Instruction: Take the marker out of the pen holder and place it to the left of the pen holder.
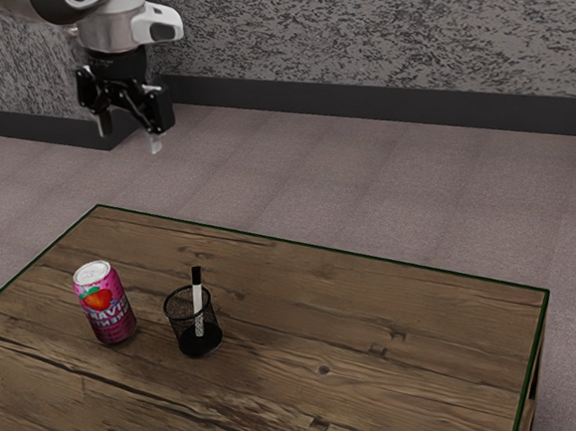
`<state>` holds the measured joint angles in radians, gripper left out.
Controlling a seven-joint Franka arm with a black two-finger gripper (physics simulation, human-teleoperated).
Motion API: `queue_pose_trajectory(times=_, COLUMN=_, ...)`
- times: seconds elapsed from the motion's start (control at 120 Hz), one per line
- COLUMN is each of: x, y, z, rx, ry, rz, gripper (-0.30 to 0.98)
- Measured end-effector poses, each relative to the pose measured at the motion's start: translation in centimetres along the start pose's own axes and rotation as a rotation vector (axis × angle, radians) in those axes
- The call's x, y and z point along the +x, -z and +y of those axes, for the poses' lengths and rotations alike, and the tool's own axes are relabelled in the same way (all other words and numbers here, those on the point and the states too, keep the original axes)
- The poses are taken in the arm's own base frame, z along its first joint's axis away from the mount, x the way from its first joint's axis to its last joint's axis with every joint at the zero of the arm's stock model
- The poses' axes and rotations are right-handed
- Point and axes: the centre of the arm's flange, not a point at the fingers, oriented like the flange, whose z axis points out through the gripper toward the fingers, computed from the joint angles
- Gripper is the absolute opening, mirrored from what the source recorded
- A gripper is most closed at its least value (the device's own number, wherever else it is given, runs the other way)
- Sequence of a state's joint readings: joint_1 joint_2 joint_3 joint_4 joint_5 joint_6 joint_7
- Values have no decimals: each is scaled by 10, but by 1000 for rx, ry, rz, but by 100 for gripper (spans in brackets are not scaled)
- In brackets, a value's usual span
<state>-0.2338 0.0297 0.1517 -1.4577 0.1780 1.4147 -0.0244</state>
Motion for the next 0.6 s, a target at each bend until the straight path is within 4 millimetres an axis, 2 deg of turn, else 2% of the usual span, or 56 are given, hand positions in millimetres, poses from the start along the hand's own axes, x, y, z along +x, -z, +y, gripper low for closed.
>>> queue_pose_trajectory(times=0.242, x=-1, y=0, z=2, rx=7, ry=0, rz=-7, gripper=69)
queue_pose_trajectory(times=0.275, x=4, y=-21, z=6, rx=15, ry=-10, rz=-52, gripper=69)
queue_pose_trajectory(times=0.333, x=36, y=-110, z=20, rx=41, ry=-37, rz=-206, gripper=69)
queue_pose_trajectory(times=0.367, x=46, y=-159, z=15, rx=44, ry=-35, rz=-280, gripper=69)
queue_pose_trajectory(times=0.4, x=51, y=-198, z=5, rx=39, ry=-25, rz=-337, gripper=69)
queue_pose_trajectory(times=0.425, x=53, y=-219, z=0, rx=35, ry=-22, rz=-363, gripper=69)
queue_pose_trajectory(times=0.467, x=56, y=-240, z=-3, rx=30, ry=-23, rz=-384, gripper=69)
queue_pose_trajectory(times=0.517, x=59, y=-254, z=-2, rx=27, ry=-31, rz=-392, gripper=69)
queue_pose_trajectory(times=0.6, x=61, y=-258, z=-6, rx=20, ry=-36, rz=-382, gripper=69)
